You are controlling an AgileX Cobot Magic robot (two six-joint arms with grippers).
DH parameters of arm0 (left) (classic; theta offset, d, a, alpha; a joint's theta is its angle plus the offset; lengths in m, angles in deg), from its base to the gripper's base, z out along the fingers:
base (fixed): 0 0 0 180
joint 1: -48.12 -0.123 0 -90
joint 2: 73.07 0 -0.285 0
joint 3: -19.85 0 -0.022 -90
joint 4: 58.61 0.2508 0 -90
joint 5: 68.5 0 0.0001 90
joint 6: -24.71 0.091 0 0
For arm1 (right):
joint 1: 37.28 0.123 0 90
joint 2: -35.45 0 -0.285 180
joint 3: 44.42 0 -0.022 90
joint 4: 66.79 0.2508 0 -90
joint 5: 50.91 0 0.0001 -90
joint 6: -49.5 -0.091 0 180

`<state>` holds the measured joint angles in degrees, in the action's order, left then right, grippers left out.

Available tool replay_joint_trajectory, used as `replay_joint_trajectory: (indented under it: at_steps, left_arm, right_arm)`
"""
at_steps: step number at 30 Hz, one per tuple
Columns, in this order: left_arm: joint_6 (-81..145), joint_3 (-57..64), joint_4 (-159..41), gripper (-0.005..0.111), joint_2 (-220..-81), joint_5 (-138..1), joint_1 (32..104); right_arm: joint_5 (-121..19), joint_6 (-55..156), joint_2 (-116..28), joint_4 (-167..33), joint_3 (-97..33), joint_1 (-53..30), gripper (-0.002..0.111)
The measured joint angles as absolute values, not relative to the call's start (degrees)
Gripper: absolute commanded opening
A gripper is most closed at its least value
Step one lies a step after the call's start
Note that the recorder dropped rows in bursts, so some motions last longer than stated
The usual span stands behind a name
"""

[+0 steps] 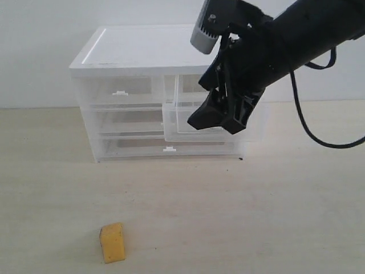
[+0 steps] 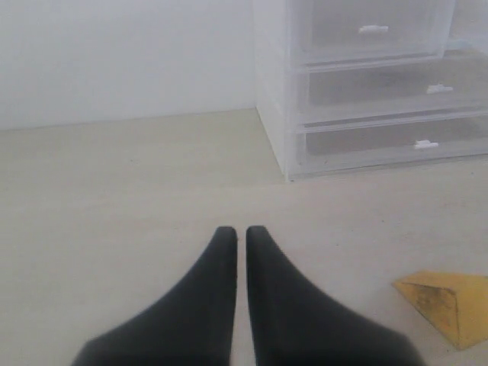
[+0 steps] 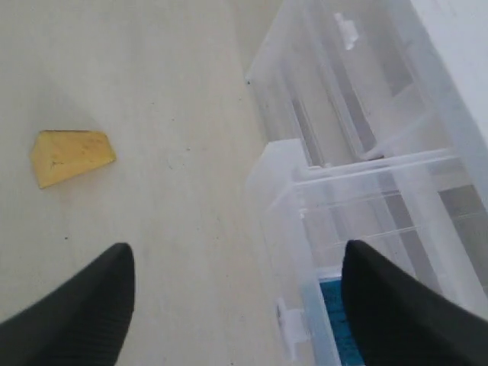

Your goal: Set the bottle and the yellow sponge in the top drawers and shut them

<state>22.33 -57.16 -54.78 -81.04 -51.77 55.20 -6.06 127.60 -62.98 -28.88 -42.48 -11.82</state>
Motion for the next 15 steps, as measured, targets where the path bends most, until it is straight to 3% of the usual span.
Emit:
replay_joint_trajectory:
  at_steps: [13, 15]
  left_arm:
    - [22.3, -57.2, -54.8, 0.004, -81.0, -51.8, 55.2]
    - [22.3, -57.2, -54.8, 0.004, -81.0, -51.8, 55.2]
  right_arm:
    - [-6.9, 129.0, -74.2, -28.7, -49.8, -11.8, 0.064]
    - [-7.3, 129.6, -74.7, -28.7, -49.8, -11.8, 0.056]
